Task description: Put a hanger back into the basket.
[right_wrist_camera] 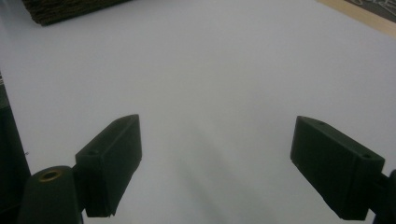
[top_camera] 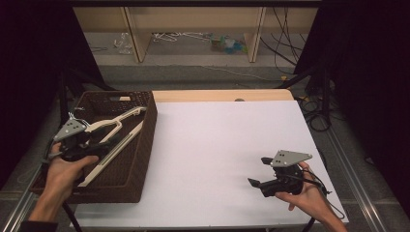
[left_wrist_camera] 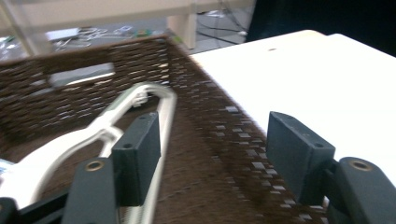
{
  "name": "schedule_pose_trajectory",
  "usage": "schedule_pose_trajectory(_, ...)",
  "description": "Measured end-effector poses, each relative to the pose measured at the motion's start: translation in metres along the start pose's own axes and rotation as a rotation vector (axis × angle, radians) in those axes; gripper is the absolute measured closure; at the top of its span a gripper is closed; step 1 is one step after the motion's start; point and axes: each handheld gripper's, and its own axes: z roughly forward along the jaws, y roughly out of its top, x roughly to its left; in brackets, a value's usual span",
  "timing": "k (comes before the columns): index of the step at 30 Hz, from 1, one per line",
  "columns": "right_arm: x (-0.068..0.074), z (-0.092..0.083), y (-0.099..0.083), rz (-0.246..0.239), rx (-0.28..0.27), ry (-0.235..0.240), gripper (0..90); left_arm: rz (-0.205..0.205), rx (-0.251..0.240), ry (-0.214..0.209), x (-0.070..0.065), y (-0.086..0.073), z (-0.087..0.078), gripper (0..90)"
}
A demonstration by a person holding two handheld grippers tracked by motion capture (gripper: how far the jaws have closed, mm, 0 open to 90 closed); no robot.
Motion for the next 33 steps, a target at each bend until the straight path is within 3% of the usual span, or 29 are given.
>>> schedule_pose_trajectory(7,-0.001,-0.002,-0.001,0.020,-0.044,-0.030,16.3,0.058,-0.034,-0.079,-0.047,-0.004,0.000,31.7)
schedule_pose_trajectory(9,-0.001,-0.003,-0.001,0.031,-0.060,-0.049,16.3,0.051,-0.048,-0.101,-0.058,-0.007,-0.001,29.4)
schedule_pose_trajectory(11,0.000,-0.003,-0.003,0.044,-0.073,-0.058,16.3,0.071,-0.065,-0.131,-0.073,-0.011,-0.003,25.8)
schedule_pose_trajectory(14,0.001,-0.003,-0.004,0.053,-0.078,-0.054,16.3,0.093,-0.075,-0.138,-0.082,-0.015,-0.004,22.9)
schedule_pose_trajectory(15,0.002,-0.002,-0.004,0.052,-0.085,-0.056,16.3,0.078,-0.069,-0.142,-0.090,-0.019,-0.004,20.5)
schedule_pose_trajectory(17,0.003,-0.001,-0.004,0.048,-0.085,-0.058,16.3,0.096,-0.068,-0.154,-0.097,-0.024,-0.003,16.2)
schedule_pose_trajectory(24,0.006,-0.005,-0.004,0.042,-0.122,-0.082,16.5,0.116,-0.082,-0.222,-0.121,-0.038,-0.003,16.2)
schedule_pose_trajectory(25,0.006,-0.006,-0.004,0.044,-0.125,-0.091,16.5,0.134,-0.078,-0.226,-0.123,-0.040,-0.003,16.2)
schedule_pose_trajectory(26,0.006,-0.006,-0.005,0.038,-0.134,-0.100,16.4,0.123,-0.078,-0.232,-0.125,-0.043,-0.003,16.2)
schedule_pose_trajectory(27,0.006,-0.007,-0.005,0.049,-0.131,-0.095,16.4,0.153,-0.078,-0.226,-0.128,-0.047,-0.004,16.2)
schedule_pose_trajectory(31,0.010,-0.009,-0.008,0.046,-0.136,-0.107,16.4,0.140,-0.080,-0.241,-0.134,-0.056,-0.007,16.2)
schedule_pose_trajectory(33,0.012,-0.010,-0.009,0.049,-0.142,-0.106,16.4,0.157,-0.084,-0.233,-0.136,-0.059,-0.009,16.3)
